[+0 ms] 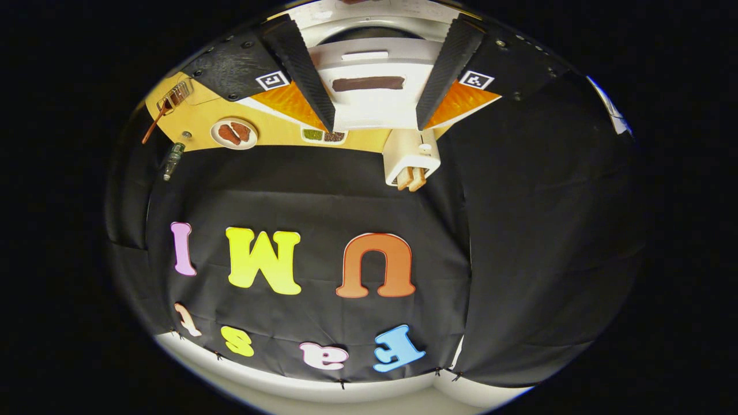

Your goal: Close the left gripper, press the button to open the rice cooker; take a wooden spoon from the chopstick holder with the right hand, scoop a spoonful of rice and pour it into the rice cooker, then put the wooden spoon back into the chopstick holder.

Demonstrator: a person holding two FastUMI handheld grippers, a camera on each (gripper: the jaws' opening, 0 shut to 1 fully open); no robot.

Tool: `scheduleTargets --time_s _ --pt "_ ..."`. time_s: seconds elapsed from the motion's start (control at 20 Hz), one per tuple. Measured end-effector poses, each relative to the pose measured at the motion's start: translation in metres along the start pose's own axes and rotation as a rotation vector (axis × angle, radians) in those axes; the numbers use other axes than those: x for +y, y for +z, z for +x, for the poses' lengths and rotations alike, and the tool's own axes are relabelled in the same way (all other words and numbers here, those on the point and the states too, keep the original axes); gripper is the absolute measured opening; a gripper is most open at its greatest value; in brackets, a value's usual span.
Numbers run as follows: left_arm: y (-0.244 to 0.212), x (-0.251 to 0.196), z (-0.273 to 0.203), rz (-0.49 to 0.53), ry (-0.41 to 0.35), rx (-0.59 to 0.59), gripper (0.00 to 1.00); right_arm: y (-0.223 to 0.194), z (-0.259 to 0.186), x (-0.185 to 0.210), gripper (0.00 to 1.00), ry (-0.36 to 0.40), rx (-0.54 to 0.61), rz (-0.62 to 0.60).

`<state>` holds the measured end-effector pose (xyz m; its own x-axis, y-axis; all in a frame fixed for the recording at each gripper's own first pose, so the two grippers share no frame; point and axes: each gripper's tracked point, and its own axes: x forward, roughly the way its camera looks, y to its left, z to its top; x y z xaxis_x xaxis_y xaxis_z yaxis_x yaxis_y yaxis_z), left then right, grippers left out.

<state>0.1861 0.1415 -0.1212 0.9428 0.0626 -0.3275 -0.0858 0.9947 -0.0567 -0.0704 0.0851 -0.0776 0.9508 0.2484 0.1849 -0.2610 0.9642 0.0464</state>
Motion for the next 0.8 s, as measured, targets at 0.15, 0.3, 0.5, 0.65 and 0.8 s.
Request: scheduleTargets --time_s 0.15,0.3,0.5,0.65,0.8 --pt "-0.032 -0.003 -0.004 0.009 -0.039 0.097 0.92 -0.01 0.006 0.003 0.98 0.008 0.026 0.01" --pt "-0.041 -0.002 -0.006 0.028 -0.053 0.12 0.92 -0.025 0.009 0.009 1.0 0.029 0.08 0.04" --pt "-0.073 -0.004 -0.012 0.051 -0.054 0.202 0.92 -0.033 0.013 0.01 1.0 0.031 0.107 0.05" --pt "-0.088 -0.004 -0.019 0.071 -0.043 0.233 0.93 -0.035 0.012 0.016 1.0 0.042 0.116 0.042" --pt "-0.088 -0.006 -0.028 0.055 -0.036 0.229 0.93 -0.039 0.011 0.02 1.0 0.051 0.122 0.029"
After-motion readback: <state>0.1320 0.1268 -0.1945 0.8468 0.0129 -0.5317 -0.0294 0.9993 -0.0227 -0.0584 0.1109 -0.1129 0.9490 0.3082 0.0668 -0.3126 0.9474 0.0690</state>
